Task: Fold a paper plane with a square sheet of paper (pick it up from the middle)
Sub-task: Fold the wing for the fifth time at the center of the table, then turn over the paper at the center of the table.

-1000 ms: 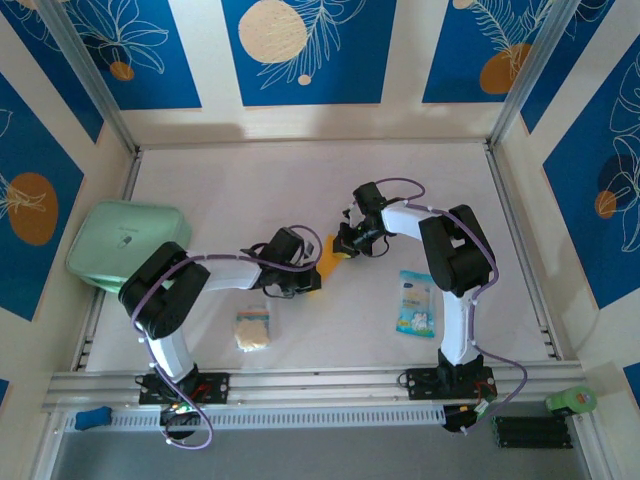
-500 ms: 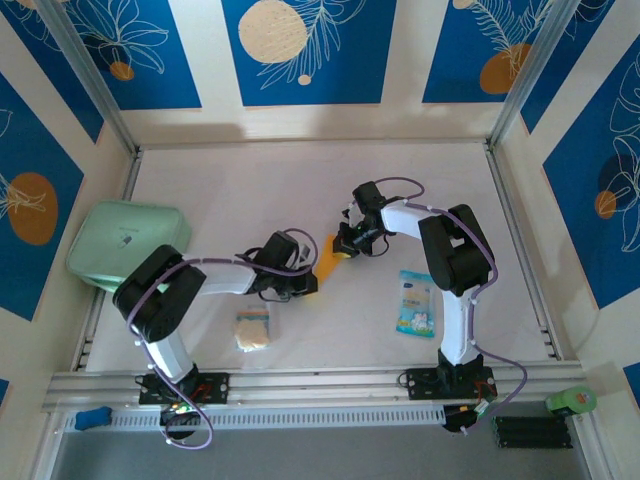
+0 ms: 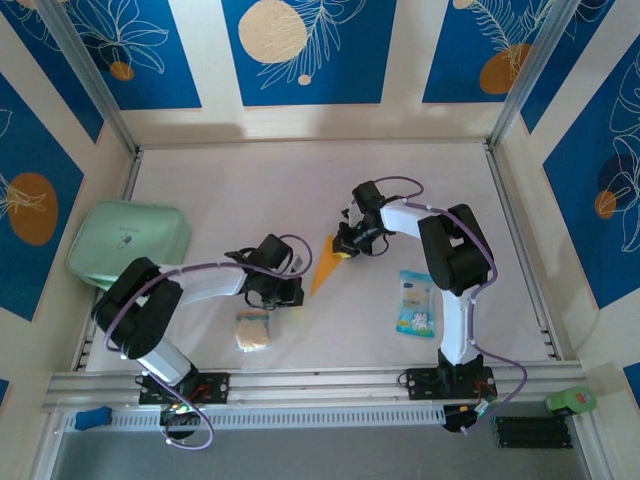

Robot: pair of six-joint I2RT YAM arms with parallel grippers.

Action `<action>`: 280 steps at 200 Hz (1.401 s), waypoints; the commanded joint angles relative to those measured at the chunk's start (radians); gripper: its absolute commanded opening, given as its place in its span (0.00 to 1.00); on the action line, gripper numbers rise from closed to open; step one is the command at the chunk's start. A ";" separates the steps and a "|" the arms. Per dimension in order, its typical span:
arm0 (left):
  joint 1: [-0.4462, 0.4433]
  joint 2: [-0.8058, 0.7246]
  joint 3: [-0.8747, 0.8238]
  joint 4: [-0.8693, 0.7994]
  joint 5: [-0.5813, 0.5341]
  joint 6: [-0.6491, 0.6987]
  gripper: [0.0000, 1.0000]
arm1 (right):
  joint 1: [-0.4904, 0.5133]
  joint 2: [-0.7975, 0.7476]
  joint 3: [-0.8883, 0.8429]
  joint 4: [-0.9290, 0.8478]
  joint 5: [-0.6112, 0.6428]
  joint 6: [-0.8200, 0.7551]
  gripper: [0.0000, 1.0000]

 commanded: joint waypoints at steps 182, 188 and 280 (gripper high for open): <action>0.191 -0.399 -0.107 0.062 -0.393 -0.009 0.99 | 0.298 -0.125 0.166 -0.367 0.700 0.356 0.56; 0.193 -0.401 -0.111 0.062 -0.393 -0.009 0.99 | 0.308 -0.108 0.178 -0.376 0.718 0.378 0.56; 0.206 -0.406 -0.148 0.075 -0.376 -0.011 0.99 | 0.337 0.027 0.297 -0.526 0.829 0.505 0.42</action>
